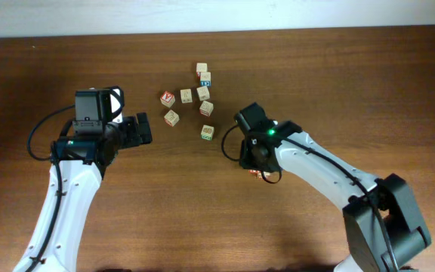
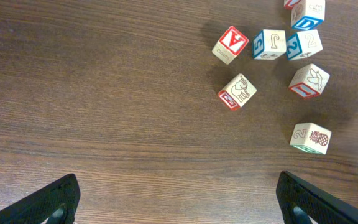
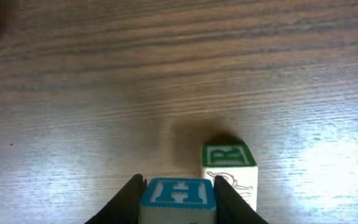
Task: Rotate 4 blocks
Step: 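Grasp a block with the right gripper and set it down below the cluster, then grasp the pineapple '2' block with the right gripper, place it beside the first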
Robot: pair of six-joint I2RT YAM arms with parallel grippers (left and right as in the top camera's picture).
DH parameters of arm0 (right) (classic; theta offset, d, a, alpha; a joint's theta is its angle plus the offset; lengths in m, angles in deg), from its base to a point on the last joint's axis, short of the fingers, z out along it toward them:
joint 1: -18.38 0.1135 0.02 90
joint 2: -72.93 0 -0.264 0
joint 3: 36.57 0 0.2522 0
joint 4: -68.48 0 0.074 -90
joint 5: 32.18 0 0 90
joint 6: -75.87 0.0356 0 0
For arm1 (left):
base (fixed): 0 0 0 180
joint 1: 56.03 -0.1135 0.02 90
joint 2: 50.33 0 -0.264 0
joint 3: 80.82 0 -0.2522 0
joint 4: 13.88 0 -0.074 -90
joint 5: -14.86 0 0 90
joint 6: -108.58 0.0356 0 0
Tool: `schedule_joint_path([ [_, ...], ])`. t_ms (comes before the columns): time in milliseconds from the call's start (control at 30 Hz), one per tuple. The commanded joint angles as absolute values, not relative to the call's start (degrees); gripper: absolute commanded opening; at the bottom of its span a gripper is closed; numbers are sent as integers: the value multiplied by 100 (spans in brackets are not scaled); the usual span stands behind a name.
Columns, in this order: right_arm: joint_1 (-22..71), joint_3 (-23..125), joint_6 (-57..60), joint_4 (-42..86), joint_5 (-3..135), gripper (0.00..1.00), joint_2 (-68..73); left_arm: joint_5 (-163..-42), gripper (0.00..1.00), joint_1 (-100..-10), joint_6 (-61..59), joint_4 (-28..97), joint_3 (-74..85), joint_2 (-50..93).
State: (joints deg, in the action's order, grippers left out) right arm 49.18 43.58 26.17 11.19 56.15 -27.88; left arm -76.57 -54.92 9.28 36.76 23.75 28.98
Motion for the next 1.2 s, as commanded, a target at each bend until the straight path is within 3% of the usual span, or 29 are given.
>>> schedule_joint_path([
  [0,4956,4319,2628,1224,5746,32,-2871,-7617,99,-5508,878,3668,2343,2896],
  [33,4999,4316,2031,1451,6050,33,-2889,-7617,99,-5508,878,3668,2343,2896],
  [433,5089,4865,1622,1351,5942,38,-3352,-7617,99,-5508,878,3668,2343,2896],
  [533,5017,6045,1303,1047,5713,49,-3350,-7620,99,-5508,878,3668,2343,2896],
  [700,5148,6364,2260,2937,5715,54,-4240,-7617,99,-5508,878,3668,2343,2896],
  [867,5443,6367,2433,3007,5562,54,-4970,-7637,99,-5501,878,3707,2345,2907],
  [933,5557,6367,2435,2924,5451,50,-5026,-7635,99,-5503,878,3707,2345,2907],
  [1033,5548,6367,2405,2714,5387,26,-5059,-7635,99,-5503,878,3707,2345,2907],
  [1100,5548,6410,2123,2666,5306,22,-5048,-7635,99,-5503,878,3707,2345,2907],
  [1167,5550,6948,1865,1825,5361,23,-4959,-7635,99,-5503,878,3707,2345,2907],
])
